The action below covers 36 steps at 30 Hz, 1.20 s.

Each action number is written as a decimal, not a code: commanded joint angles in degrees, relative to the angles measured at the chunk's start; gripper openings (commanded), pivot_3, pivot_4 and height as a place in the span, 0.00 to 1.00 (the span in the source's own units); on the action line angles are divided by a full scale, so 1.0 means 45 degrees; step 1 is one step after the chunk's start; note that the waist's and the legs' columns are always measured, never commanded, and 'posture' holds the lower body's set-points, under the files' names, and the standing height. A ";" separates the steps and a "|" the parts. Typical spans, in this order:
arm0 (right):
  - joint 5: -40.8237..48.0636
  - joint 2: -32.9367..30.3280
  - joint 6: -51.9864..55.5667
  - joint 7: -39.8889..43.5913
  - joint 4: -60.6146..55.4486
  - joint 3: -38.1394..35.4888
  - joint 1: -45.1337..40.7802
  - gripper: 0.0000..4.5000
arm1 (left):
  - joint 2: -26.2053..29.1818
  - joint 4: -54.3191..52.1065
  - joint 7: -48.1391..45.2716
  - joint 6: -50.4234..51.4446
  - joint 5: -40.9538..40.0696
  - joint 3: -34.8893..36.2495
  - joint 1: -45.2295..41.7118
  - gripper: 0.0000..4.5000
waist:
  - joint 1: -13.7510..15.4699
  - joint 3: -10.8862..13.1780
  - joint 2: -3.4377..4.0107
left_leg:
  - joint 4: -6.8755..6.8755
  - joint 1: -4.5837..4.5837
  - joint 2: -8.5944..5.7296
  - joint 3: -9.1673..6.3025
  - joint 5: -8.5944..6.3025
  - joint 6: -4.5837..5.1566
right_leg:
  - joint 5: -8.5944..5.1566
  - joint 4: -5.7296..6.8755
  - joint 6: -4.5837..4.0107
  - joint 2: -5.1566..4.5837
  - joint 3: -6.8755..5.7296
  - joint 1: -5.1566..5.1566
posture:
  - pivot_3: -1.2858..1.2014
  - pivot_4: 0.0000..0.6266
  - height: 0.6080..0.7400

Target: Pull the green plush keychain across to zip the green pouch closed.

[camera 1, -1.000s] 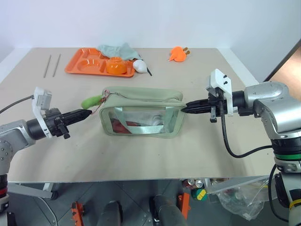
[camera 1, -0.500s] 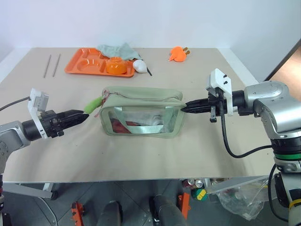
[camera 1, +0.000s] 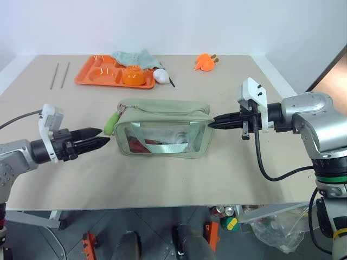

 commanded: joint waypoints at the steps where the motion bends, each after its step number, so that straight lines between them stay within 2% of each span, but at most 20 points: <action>1: 0.0061 -0.0044 -0.0054 0.0022 -0.0292 -0.0044 -0.0275 0.00 | 0.0131 -0.0286 0.0015 -0.0076 -0.0077 0.0070 -0.0548 0.69 | -0.0006 0.0000 0.0000 | 0.0000 0.0000 0.0000 0.0000 0.0000 0.0000 | 0.0004 0.0000 0.0006 0.0000 0.0001 0.0000 | 0.52 0.24 1.00; 7: 0.0077 -0.0070 -0.0005 -0.0059 -0.0357 -0.0105 -0.0200 0.00 | -0.0003 0.0009 -0.0099 -0.0177 0.0034 0.0003 -0.0624 0.69 | -0.0021 0.0000 0.0000 | -0.0005 -0.0001 0.0000 -0.0001 0.0000 0.0000 | 0.0016 0.0000 0.0029 0.0000 -0.0001 0.0000 | 0.52 0.24 1.00; 8: 0.0090 -0.0084 0.0014 -0.0066 -0.0397 -0.0118 -0.0178 0.00 | -0.0034 0.0021 -0.0167 -0.0148 -0.0069 0.0066 -0.0595 0.58 | -0.0021 0.0000 0.0000 | -0.0005 -0.0001 0.0000 0.0000 0.0000 0.0001 | 0.0016 -0.0001 0.0029 0.0000 0.0000 0.0000 | 0.52 0.24 1.00; 16: 0.0061 -0.0078 0.0028 -0.0052 -0.0303 -0.0083 -0.0290 0.00 | -0.0125 0.0114 -0.0164 -0.0207 -0.0206 0.0233 -0.0569 0.01 | -0.0021 0.0000 0.0001 | -0.0005 -0.0001 0.0000 0.0000 0.0000 0.0001 | 0.0014 0.0000 0.0026 0.0000 0.0001 0.0000 | 0.52 0.24 1.00; 25: 0.0016 -0.0034 -0.0055 0.0031 -0.0188 -0.0004 -0.0418 0.00 | -0.0341 0.0395 0.0497 -0.0551 -0.0007 0.0554 -0.0955 0.01 | -0.0020 0.0000 0.0000 | -0.0004 -0.0001 0.0000 -0.0001 0.0000 0.0001 | 0.0016 0.0000 0.0028 0.0000 0.0000 0.0000 | 0.52 0.24 1.00; 31: -0.0053 0.0010 -0.0116 0.0078 -0.0081 0.0034 -0.0476 0.00 | -0.1045 0.1842 0.2089 -0.1291 -0.0406 0.1689 -0.3781 0.01 | 0.0011 -0.0001 -0.0003 | 0.0008 -0.0007 -0.0001 -0.0008 0.0001 0.0000 | 0.0034 0.0000 0.0049 0.0003 -0.0006 0.0003 | 0.52 0.24 1.00; 36: -0.0079 0.0009 -0.0169 0.0105 -0.0018 0.0018 -0.0492 0.00 | -0.1343 0.1850 0.2049 -0.1641 0.0168 0.0580 -0.5088 0.01 | 0.0018 -0.0001 -0.0003 | 0.0004 -0.0009 -0.0004 -0.0003 0.0000 0.0000 | 0.0037 -0.0002 0.0059 0.0001 0.0004 0.0005 | 0.52 0.24 1.00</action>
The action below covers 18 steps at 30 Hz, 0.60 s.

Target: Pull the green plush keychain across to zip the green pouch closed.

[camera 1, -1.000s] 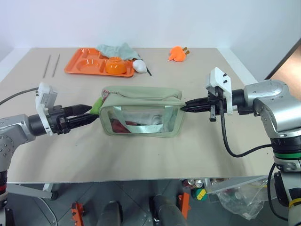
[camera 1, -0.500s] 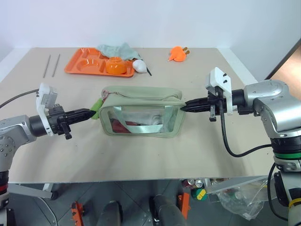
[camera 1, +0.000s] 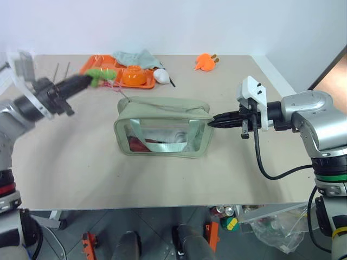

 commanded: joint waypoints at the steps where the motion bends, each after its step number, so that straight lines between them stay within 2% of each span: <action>1: 0.0003 -0.0086 -0.0164 0.0070 -0.0132 -0.0035 -0.0324 0.00 | -0.0148 -0.0358 -0.0195 -0.0270 0.0156 -0.0534 -0.0614 0.01 | 0.0011 0.0000 0.0000 | 0.0000 -0.0002 0.0000 -0.0002 0.0000 0.0000 | -0.0001 0.0000 0.0001 0.0000 -0.0001 0.0000 | 0.52 0.24 1.00; 10: 0.0140 -0.0168 -0.0009 -0.0094 -0.0394 -0.0182 -0.0161 0.00 | -0.0742 -0.1981 -0.1676 -0.0199 0.0674 -0.3398 -0.1176 0.01 | 0.0023 0.0000 0.0000 | 0.0006 -0.0006 -0.0007 -0.0002 0.0001 0.0000 | 0.0006 0.0000 0.0012 0.0002 0.0011 0.0000 | 0.52 0.24 1.00; 18: 0.0256 -0.0281 0.0158 -0.0244 -0.0676 -0.0321 0.0066 0.00 | -0.0401 -0.1822 -0.2649 -0.0514 0.1651 -0.4136 -0.1267 0.01 | 0.0031 0.0000 0.0000 | 0.0006 -0.0005 -0.0004 -0.0005 0.0001 0.0000 | 0.0004 0.0002 0.0009 0.0009 0.0012 0.0000 | 0.52 0.24 1.00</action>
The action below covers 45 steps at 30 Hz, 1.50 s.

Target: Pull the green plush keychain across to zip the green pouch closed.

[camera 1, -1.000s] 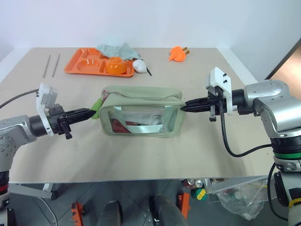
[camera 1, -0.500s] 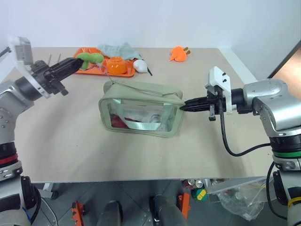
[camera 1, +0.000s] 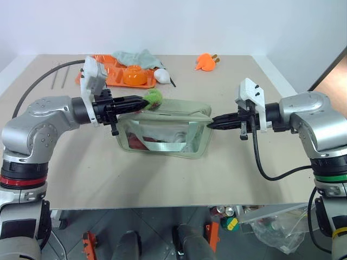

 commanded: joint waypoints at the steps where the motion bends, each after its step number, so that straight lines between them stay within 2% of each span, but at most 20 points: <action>1: 0.0195 -0.0207 0.0010 -0.0135 -0.0492 -0.0459 -0.0031 0.00 | 0.0124 -0.0058 -0.0104 -0.0240 0.0225 0.0157 -0.0464 0.01 | 0.0003 0.0000 0.0000 | 0.0000 -0.0001 0.0000 0.0000 0.0000 0.0000 | 0.0000 0.0000 0.0000 0.0000 0.0000 0.0000 | 0.52 0.24 1.00; 2: 0.0213 -0.0215 0.0014 -0.0156 -0.0500 -0.0461 -0.0023 0.00 | 0.0104 0.0037 -0.0044 -0.0048 0.0146 0.0226 -0.0529 0.15 | 0.0003 0.0000 0.0000 | 0.0000 -0.0001 0.0000 -0.0001 0.0000 0.0000 | 0.0000 0.0000 0.0000 0.0000 0.0000 0.0000 | 0.52 0.24 1.00; 7: 0.0260 -0.0172 -0.0051 -0.0233 -0.0447 -0.0408 -0.0047 0.00 | 0.0030 0.0403 0.0442 0.0056 0.0063 0.0746 -0.0871 0.49 | -0.0008 0.0000 0.0000 | 0.0001 0.0000 0.0000 -0.0002 0.0000 0.0000 | 0.0000 0.0000 0.0000 0.0001 -0.0002 0.0000 | 0.52 0.24 1.00; 8: 0.0260 -0.0159 -0.0064 -0.0238 -0.0417 -0.0389 -0.0069 0.00 | 0.0066 0.0414 0.0450 0.0062 0.0057 0.0807 -0.0888 0.61 | -0.0011 0.0000 0.0000 | 0.0001 0.0002 0.0000 0.0001 0.0000 0.0000 | 0.0000 0.0000 0.0000 0.0001 0.0001 0.0000 | 0.52 0.24 1.00; 9: 0.0270 -0.0138 -0.0081 -0.0240 -0.0415 -0.0374 -0.0087 0.00 | 0.0181 0.0304 0.0345 0.0142 -0.0154 0.1044 -0.0763 0.65 | -0.0011 0.0000 0.0000 | 0.0001 0.0002 0.0000 0.0000 0.0000 0.0000 | 0.0000 0.0000 0.0000 0.0002 0.0001 0.0000 | 0.52 0.24 1.00; 13: 0.0284 -0.0073 -0.0136 -0.0242 -0.0366 -0.0324 -0.0145 0.00 | 0.0623 0.0216 0.0203 0.0474 -0.0752 0.2029 -0.0156 0.65 | -0.0037 0.0001 0.0001 | -0.0002 0.0001 0.0003 0.0002 -0.0001 0.0001 | -0.0002 0.0000 -0.0001 0.0002 0.0003 -0.0003 | 0.52 0.24 1.00; 18: 0.0308 -0.0034 -0.0153 -0.0239 -0.0412 -0.0298 -0.0123 0.00 | 0.1036 0.1347 0.0804 0.1165 -0.1522 0.3749 0.0057 0.65 | -0.0027 0.0000 0.0001 | 0.0002 0.0000 0.0004 -0.0008 -0.0001 0.0001 | -0.0002 0.0001 -0.0003 0.0002 -0.0010 -0.0002 | 0.52 0.24 1.00; 21: 0.0296 0.0014 -0.0194 -0.0228 -0.0336 -0.0273 -0.0150 0.00 | 0.1733 0.2015 0.0773 0.1249 -0.1161 0.4400 0.0982 0.65 | -0.0080 0.0000 0.0001 | 0.0005 0.0004 0.0004 0.0003 -0.0001 0.0001 | 0.0000 0.0001 0.0000 0.0001 -0.0001 -0.0002 | 0.52 0.24 1.00; 25: 0.0305 0.0059 -0.0226 -0.0178 -0.0322 -0.0244 -0.0146 0.00 | 0.2542 0.1132 -0.0209 0.0714 -0.0354 0.3920 0.3302 0.65 | -0.0177 0.0000 0.0002 | -0.0013 0.0007 0.0005 0.0001 -0.0001 0.0001 | -0.0012 0.0001 -0.0009 -0.0004 -0.0003 -0.0003 | 0.52 0.24 1.00; 28: 0.0263 0.0144 -0.0288 -0.0156 -0.0175 -0.0171 -0.0238 0.00 | 0.2632 0.0430 -0.0360 0.0520 -0.0016 0.3392 0.4195 0.65 | -0.0162 -0.0004 -0.0010 | -0.0011 -0.0008 0.0005 -0.0005 -0.0001 0.0000 | -0.0018 -0.0001 -0.0013 -0.0012 -0.0019 -0.0007 | 0.52 0.24 1.00; 34: 0.0239 0.0229 -0.0286 -0.0137 -0.0163 -0.0107 -0.0286 0.00 | 0.2049 0.0191 -0.0095 0.0679 -0.0260 0.3132 0.3901 0.65 | -0.0186 -0.0003 -0.0008 | 0.0001 0.0002 0.0005 0.0000 0.0001 -0.0001 | -0.0027 0.0000 -0.0055 -0.0011 -0.0017 -0.0004 | 0.52 0.24 1.00; 45: 0.0316 0.0109 -0.0126 -0.0203 -0.0371 -0.0230 -0.0129 0.00 | 0.1522 0.0080 -0.0208 0.0934 -0.0535 0.2402 0.3218 0.65 | -0.0191 -0.0003 -0.0008 | -0.0008 0.0003 0.0006 -0.0003 0.0000 0.0001 | -0.0008 0.0001 -0.0016 -0.0006 -0.0017 -0.0004 | 0.52 0.24 1.00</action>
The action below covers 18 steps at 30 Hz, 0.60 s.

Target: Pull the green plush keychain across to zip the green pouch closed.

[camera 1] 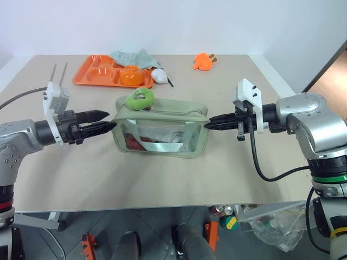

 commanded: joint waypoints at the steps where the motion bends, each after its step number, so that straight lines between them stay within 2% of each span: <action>1: 0.0141 -0.0132 0.0007 -0.0018 -0.0340 -0.0303 -0.0130 0.00 | -0.0190 -0.0039 -0.0009 -0.0097 -0.0024 -0.0177 -0.0334 0.65 | 0.0000 0.0000 0.0000 | 0.0001 0.0000 0.0000 -0.0001 0.0000 0.0000 | 0.0001 0.0000 0.0001 0.0000 0.0000 0.0000 | 0.52 0.24 1.00; 5: 0.0151 -0.0130 0.0050 -0.0051 -0.0374 -0.0320 -0.0124 0.00 | -0.0403 0.0040 -0.0077 0.0061 -0.0217 -0.0257 -0.0470 0.40 | -0.0003 0.0000 0.0000 | 0.0008 0.0000 0.0000 0.0002 0.0000 0.0000 | 0.0005 0.0000 0.0004 0.0001 0.0004 0.0001 | 0.52 0.24 1.00; 10: 0.0157 -0.0128 0.0094 -0.0100 -0.0408 -0.0352 -0.0094 0.00 | -0.0427 -0.0020 -0.0156 0.0179 -0.0330 -0.0241 -0.0473 0.03 | -0.0003 0.0000 0.0000 | 0.0006 -0.0002 0.0000 0.0001 0.0000 0.0000 | 0.0002 0.0000 0.0003 0.0001 0.0003 0.0000 | 0.52 0.24 1.00; 18: 0.0104 0.0093 -0.0478 -0.0470 -0.0404 -0.0564 0.0079 0.00 | -0.0640 0.0219 0.0623 0.0361 -0.0423 0.0231 -0.0742 0.00 | -0.0002 0.0000 -0.0001 | 0.0007 -0.0003 -0.0001 -0.0001 0.0000 0.0000 | 0.0003 0.0000 0.0004 0.0001 0.0002 0.0001 | 0.52 0.24 1.00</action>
